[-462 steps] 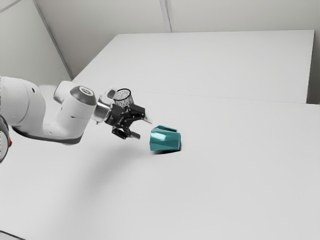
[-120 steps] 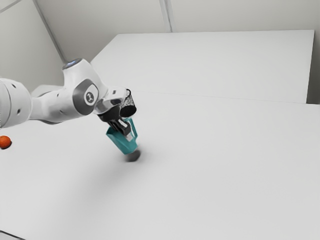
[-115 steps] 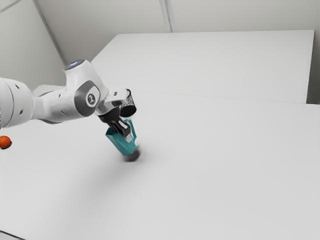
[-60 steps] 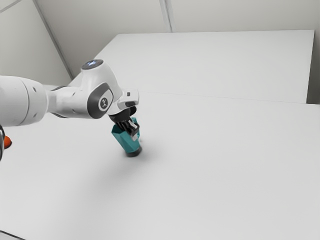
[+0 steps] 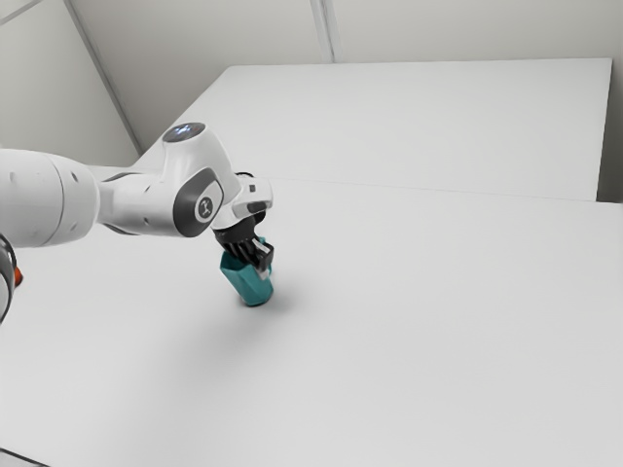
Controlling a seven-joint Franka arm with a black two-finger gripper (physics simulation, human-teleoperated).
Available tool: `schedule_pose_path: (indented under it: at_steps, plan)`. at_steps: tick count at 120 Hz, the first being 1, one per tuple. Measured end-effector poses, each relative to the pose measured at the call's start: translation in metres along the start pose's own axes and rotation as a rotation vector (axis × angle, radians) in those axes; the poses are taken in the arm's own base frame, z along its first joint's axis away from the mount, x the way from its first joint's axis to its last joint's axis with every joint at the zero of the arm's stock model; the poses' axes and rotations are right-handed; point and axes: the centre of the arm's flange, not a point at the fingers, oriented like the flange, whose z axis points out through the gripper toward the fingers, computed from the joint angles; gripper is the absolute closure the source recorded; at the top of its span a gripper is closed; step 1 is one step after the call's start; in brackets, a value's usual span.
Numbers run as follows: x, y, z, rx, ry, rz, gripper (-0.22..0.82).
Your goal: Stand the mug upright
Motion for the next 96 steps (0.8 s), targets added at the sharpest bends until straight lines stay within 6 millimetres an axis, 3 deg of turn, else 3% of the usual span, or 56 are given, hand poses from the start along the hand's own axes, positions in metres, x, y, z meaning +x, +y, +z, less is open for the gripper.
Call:
schedule_pose_path:
  at_steps: [37,66,96]
  plan:
    - [0.002,0.0,-0.002,0.007,0.015,-0.005,0.35]
    - [0.004,0.007,-0.006,0.01,0.031,0.004,0.2]
    - [0.003,0.014,-0.04,0.001,0.091,0.007,0.14]
